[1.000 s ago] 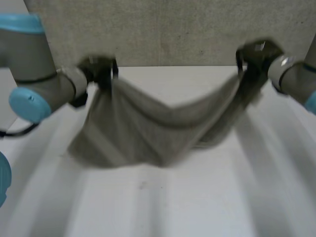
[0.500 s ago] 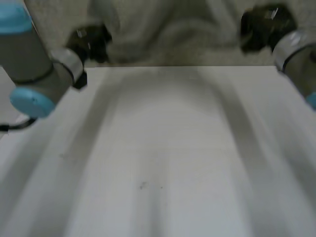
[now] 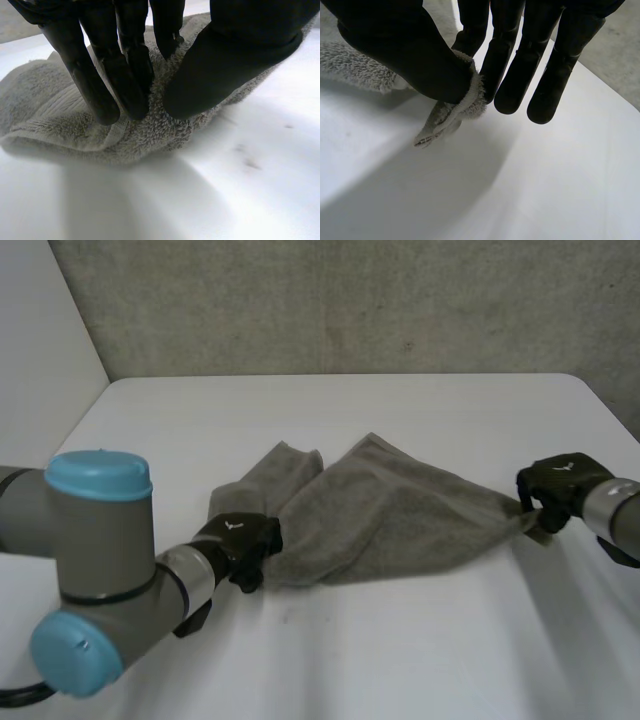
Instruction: Fold the towel.
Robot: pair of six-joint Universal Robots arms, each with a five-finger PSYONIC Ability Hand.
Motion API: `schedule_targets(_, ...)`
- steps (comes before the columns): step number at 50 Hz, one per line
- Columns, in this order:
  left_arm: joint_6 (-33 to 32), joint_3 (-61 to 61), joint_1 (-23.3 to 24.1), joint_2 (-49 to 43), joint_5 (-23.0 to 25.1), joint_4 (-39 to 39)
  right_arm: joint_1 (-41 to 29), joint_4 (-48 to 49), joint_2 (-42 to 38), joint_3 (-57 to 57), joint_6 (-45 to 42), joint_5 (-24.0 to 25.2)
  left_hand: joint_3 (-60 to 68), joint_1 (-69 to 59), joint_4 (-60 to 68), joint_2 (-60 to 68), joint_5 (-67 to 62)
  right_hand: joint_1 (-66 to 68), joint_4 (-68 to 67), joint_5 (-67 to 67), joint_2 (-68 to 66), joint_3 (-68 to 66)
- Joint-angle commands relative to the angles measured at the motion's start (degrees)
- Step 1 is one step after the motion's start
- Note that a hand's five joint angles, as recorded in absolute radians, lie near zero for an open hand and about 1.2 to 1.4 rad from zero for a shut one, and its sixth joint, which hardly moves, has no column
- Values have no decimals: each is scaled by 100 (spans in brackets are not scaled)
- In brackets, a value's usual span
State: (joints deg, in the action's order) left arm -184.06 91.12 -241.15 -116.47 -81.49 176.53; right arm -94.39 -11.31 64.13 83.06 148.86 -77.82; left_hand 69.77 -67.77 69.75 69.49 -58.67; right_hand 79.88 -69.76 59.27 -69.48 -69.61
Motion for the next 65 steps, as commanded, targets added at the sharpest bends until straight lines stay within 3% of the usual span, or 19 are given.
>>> schedule_targets(1,10,591,156,519,-16,74,719,225,653,754,-42,609,-4066,3866,-4064,-4037,3956,12,-1024,1073,-1052,-1039)
schedule_targets(7,28,468,50,581,-7,233,878,639,759,922,38,751,-4795,4595,-4793,-4766,4685,12,-1024,1073,-1052,-1039)
schedule_targets(20,2,310,-934,590,54,479,914,1175,680,1133,328,751,-4997,4797,-4995,-4969,4887,12,-1024,1073,-1052,-1039)
schedule_targets(33,-7,398,-961,485,81,444,896,1263,645,1239,319,751,-4913,4713,-4911,-4884,4803,12,-1024,1073,-1052,-1039)
schedule_targets(45,-7,609,-961,212,670,681,887,1325,583,1256,319,733,-4172,3972,-4171,-4144,4063,12,-1024,1073,-1052,-1039)
schedule_targets(52,-16,609,-952,-69,678,1172,887,1368,557,1274,328,733,-2528,2328,-2526,-2500,2418,12,-1024,1073,-1052,-1039)
schedule_targets(54,-7,548,-952,-165,670,1322,887,1377,557,1282,319,733,-1303,1103,-1301,-1275,1194,12,-1024,1073,-1052,-1039)
schedule_targets(55,-7,548,-952,-166,670,1323,887,1403,557,1300,319,733,-1296,1096,-1294,-1268,1186,12,-1024,1073,-1052,-1039)
schedule_targets(57,-16,486,-952,-210,670,1419,887,1430,557,1309,319,733,660,-860,662,689,-770,12,-1024,1073,-1052,-1039)
schedule_targets(65,-16,433,-925,19,643,1402,922,1333,636,1247,213,725,1023,-1223,1025,1051,-1133,12,-1024,1073,-1052,-1039)
